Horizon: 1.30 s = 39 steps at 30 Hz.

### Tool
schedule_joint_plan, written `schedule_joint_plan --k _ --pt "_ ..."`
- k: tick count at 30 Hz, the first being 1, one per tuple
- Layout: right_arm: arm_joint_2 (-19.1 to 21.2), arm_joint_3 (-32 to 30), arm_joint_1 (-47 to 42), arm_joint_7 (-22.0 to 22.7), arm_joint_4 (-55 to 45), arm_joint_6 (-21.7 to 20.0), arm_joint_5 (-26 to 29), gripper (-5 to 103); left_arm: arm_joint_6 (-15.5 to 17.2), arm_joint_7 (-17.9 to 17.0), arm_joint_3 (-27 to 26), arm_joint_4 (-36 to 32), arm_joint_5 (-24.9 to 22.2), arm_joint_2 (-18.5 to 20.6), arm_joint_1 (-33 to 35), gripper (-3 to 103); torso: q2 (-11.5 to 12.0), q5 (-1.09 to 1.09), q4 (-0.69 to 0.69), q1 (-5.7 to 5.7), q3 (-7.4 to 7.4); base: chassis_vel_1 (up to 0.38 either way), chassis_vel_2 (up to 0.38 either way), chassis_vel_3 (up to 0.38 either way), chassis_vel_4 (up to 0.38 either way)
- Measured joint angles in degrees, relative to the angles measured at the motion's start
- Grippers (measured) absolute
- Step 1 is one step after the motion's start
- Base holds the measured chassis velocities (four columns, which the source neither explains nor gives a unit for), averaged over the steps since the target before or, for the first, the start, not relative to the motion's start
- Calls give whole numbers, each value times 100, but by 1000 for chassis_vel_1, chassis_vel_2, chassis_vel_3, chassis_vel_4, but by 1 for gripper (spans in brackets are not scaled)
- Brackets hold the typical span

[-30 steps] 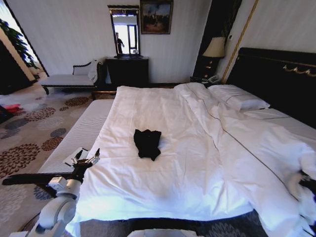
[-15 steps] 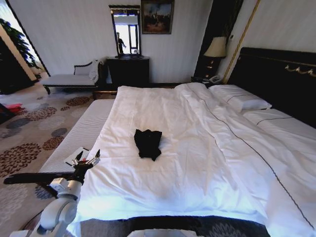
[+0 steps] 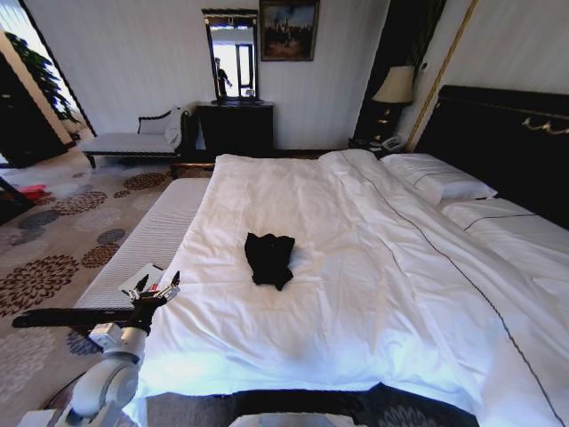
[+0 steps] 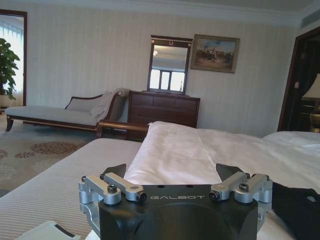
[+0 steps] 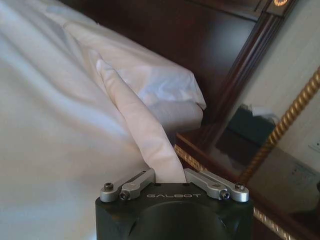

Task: Fold the clothes on the bed.

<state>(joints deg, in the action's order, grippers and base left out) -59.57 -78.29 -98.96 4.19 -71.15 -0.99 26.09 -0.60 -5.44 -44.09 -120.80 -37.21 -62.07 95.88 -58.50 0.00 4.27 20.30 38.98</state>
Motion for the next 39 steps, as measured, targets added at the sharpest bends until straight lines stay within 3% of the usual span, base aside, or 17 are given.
schedule_joint_plan --k 7,18,19,20,21,23,24,25,29,31,37,39 --pt "60 276 325 92 783 356 -227 1 1 -14 -20 -58 6 24 43 100 0 0 0 0 0 0 0 0 0" --pt "132 555 681 210 1231 479 -248 -1 41 -51 -32 -169 54 34 98 100 0 -2 10 0 0 0 0 0 0" --pt "101 580 699 237 1272 490 -240 8 41 -54 -40 -178 65 32 122 100 0 -2 19 0 0 0 0 0 0" --pt "84 591 704 246 1283 493 -232 8 41 -55 -41 -180 70 32 130 100 0 0 24 0 1 0 0 0 0" --pt "84 591 704 246 1283 493 -232 8 41 -55 -41 -180 70 32 130 100 0 0 24 0 1 0 0 0 0" --pt "36 604 707 263 1265 500 -204 18 44 -55 -44 -206 78 33 142 100 -1 -1 29 -1 0 -35 -50 -69 -29" --pt "18 604 703 265 1239 504 -198 24 46 -55 -45 -216 79 34 143 100 -1 0 29 -1 0 -28 -46 -60 -27" --pt "-11 601 693 264 1177 512 -190 29 50 -56 -45 -225 81 35 143 100 -1 -1 19 -2 0 0 0 0 0" --pt "-77 568 634 264 1004 520 -159 40 50 -59 -45 -230 84 31 150 100 -1 -1 5 -2 0 0 0 0 0" --pt "-123 538 577 259 861 520 -121 51 50 -59 -45 -230 88 23 154 100 -1 -1 5 -1 1 0 0 0 0" --pt "-230 475 456 233 529 520 -9 67 38 -59 -40 -210 105 9 156 100 -1 0 8 -1 0 0 0 0 0" --pt "-314 430 358 201 212 519 130 78 28 -55 -41 -200 105 7 160 100 -1 0 6 -2 0 0 0 0 0"
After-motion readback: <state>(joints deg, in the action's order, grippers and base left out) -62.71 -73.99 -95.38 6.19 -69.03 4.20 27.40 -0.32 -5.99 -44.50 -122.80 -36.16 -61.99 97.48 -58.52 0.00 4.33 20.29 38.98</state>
